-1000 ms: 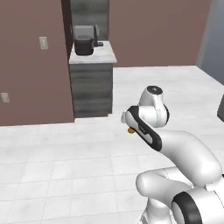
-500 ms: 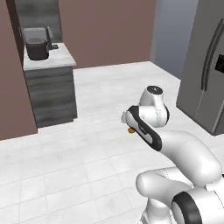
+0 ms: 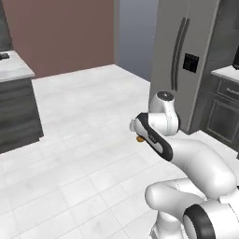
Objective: Turn on the sink faucet. Then move the mushroom from the counter to the sink. Turn off the sink. Move the vegetable from the sink to the pot next to the stove. Finally move the pot to the rear right burner.
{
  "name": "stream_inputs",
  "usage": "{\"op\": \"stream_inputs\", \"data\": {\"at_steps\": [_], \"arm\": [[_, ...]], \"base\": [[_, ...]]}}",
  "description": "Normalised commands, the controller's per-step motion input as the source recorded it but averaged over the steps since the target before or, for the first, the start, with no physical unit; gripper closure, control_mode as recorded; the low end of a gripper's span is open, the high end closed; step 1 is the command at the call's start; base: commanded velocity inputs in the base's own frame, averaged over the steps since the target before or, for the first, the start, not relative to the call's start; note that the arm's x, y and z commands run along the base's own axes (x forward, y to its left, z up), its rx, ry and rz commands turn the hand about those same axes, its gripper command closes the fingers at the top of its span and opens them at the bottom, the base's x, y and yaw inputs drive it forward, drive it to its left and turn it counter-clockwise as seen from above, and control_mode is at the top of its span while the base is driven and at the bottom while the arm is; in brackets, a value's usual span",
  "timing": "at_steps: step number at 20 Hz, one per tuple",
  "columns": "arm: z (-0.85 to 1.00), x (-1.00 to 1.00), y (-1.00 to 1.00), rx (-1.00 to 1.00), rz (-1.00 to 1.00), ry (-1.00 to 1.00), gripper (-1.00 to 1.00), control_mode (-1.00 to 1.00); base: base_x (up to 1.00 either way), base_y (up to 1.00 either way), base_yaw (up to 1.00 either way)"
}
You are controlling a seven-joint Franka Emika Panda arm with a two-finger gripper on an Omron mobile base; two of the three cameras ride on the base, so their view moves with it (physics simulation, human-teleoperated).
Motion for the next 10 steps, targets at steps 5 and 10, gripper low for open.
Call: {"op": "stream_inputs", "data": {"at_steps": [5, 10], "arm": [[0.0, 0.0, 0.0, 0.0, 0.0, 0.0, 1.0, 1.0], [0.0, 0.0, 0.0, 0.0, 0.0, 0.0, 1.0, 1.0]], "base": [[0.24, -0.21, -0.43], [0.32, -0.19, -0.44]]}}
